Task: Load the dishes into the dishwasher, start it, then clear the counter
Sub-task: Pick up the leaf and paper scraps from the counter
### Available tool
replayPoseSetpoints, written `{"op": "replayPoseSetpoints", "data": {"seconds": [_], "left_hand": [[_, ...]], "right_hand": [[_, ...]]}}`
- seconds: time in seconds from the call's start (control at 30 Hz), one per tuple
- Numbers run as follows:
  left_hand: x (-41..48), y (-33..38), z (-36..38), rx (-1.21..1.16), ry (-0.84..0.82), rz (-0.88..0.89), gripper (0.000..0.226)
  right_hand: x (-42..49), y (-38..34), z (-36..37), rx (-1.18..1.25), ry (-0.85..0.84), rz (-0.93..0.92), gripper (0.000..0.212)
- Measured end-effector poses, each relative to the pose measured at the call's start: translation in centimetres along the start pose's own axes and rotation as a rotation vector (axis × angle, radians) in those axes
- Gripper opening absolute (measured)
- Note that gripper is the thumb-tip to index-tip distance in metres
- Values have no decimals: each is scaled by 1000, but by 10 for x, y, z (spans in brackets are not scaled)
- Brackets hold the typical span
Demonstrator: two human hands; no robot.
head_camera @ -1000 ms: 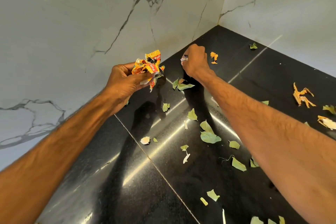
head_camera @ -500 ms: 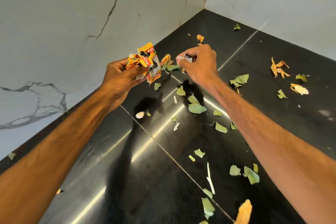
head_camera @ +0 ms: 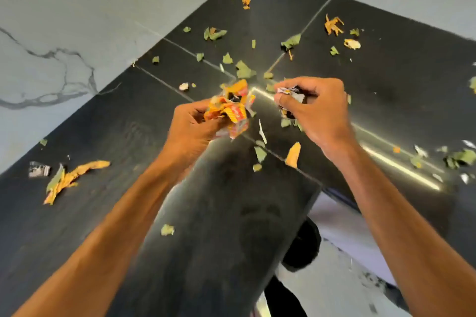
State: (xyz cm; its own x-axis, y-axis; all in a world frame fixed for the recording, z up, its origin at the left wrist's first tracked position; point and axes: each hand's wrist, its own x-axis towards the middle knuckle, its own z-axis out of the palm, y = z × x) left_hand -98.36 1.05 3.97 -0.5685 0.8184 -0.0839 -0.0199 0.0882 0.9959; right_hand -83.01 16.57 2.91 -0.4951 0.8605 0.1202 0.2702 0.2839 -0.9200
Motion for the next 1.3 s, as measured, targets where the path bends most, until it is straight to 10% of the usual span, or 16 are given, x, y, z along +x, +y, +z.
{"op": "replayPoseSetpoints", "data": {"seconds": [0.47, 0.73, 0.9, 1.3], "left_hand": [[-255, -108, 157, 175, -466, -234, 21], [-222, -306, 203, 452, -235, -684, 14], [-167, -408, 224, 533, -175, -608, 8], [-148, -573, 248, 579, -48, -594, 60]], "right_hand": [[-321, 105, -102, -243, 61, 422, 32], [-340, 313, -58, -228, -23, 739, 28], [-299, 411, -17, -317, -94, 689, 8], [-296, 602, 54, -268, -373, 706, 36]]}}
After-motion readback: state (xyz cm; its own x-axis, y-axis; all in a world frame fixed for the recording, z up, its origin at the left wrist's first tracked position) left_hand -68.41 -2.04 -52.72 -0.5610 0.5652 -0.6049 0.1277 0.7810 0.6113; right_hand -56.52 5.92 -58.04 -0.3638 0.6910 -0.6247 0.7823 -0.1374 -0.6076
